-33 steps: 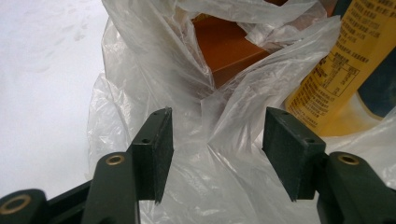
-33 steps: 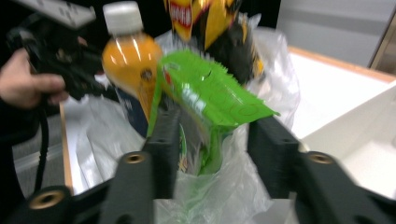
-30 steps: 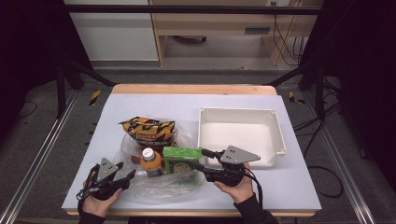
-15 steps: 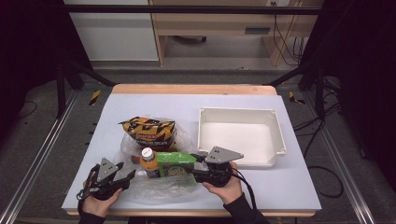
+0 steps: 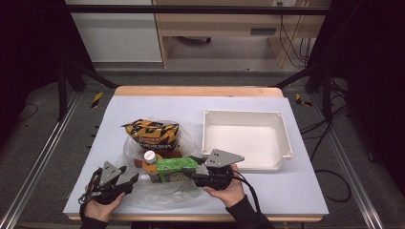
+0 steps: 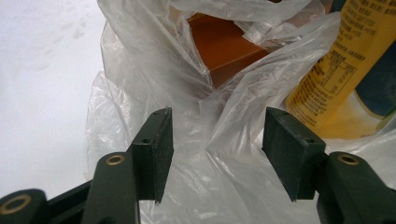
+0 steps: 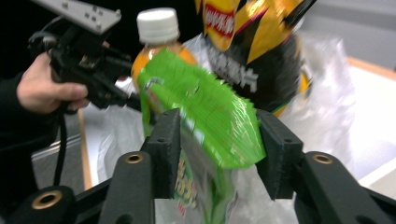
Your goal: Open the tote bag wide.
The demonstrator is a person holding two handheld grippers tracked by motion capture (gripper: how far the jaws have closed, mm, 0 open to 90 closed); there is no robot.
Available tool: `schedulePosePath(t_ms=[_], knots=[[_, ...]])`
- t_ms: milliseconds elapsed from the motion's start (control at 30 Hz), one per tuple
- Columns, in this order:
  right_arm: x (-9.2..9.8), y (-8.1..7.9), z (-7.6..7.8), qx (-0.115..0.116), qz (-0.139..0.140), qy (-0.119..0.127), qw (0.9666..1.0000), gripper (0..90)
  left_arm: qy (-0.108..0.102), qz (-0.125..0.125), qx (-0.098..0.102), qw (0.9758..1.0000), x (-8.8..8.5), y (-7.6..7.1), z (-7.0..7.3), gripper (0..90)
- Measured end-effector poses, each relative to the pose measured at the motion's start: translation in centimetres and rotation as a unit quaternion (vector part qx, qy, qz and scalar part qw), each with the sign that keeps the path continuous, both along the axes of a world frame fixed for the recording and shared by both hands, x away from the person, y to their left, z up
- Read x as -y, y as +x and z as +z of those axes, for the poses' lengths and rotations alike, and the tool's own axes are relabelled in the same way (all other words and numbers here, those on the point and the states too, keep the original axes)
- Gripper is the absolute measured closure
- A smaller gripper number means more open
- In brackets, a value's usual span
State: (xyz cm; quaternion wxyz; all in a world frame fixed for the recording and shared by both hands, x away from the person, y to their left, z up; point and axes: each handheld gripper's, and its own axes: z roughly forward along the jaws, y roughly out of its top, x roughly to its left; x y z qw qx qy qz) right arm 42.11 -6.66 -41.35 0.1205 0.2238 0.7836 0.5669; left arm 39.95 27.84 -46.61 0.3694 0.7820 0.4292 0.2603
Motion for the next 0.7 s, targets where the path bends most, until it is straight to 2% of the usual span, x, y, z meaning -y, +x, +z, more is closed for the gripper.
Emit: schedulePosePath(t_ms=[100,133,200,300,433,500,533,633,667,700], knots=[[-0.2,0.0,-0.3,-0.007,0.005,-0.014,0.9999,56.6,-0.002,0.001,0.001,1.0,0.0,0.0,0.0,42.6],[-0.4,0.0,-0.5,-0.011,0.008,-0.025,0.9996,62.0,-0.001,0.001,0.0,1.0,0.0,0.0,0.0,42.6],[-0.4,0.0,-0.6,-0.012,0.012,-0.025,0.9995,64.4,-0.002,0.001,0.0,1.0,0.0,0.0,0.0,42.6],[-0.2,-0.1,-0.5,-0.007,0.029,-0.025,0.9992,74.5,-0.003,0.001,0.0,1.0,0.0,0.0,0.0,42.6],[0.2,-0.2,-0.3,0.0,0.038,-0.029,0.9989,76.0,-0.004,0.001,0.001,1.0,0.0,0.0,0.0,42.6],[0.5,-0.3,-0.2,0.007,0.044,-0.025,0.9987,76.4,-0.003,0.001,0.0,1.0,0.0,0.0,0.0,42.6],[0.8,-0.4,0.0,0.01,0.048,-0.016,0.9987,76.4,-0.002,0.001,0.001,1.0,0.0,0.0,0.0,42.6],[1.0,-0.4,0.3,0.018,0.045,-0.012,0.9987,76.4,-0.002,0.002,0.001,1.0,0.0,0.0,0.0,42.6],[1.2,-0.4,0.6,0.022,0.046,0.006,0.9987,76.4,-0.001,0.002,0.001,1.0,0.0,0.0,0.0,42.6],[1.2,-0.4,0.6,0.022,0.046,0.006,0.9987,76.4,-0.001,0.002,0.001,1.0,0.0,0.0,0.0,42.6]])
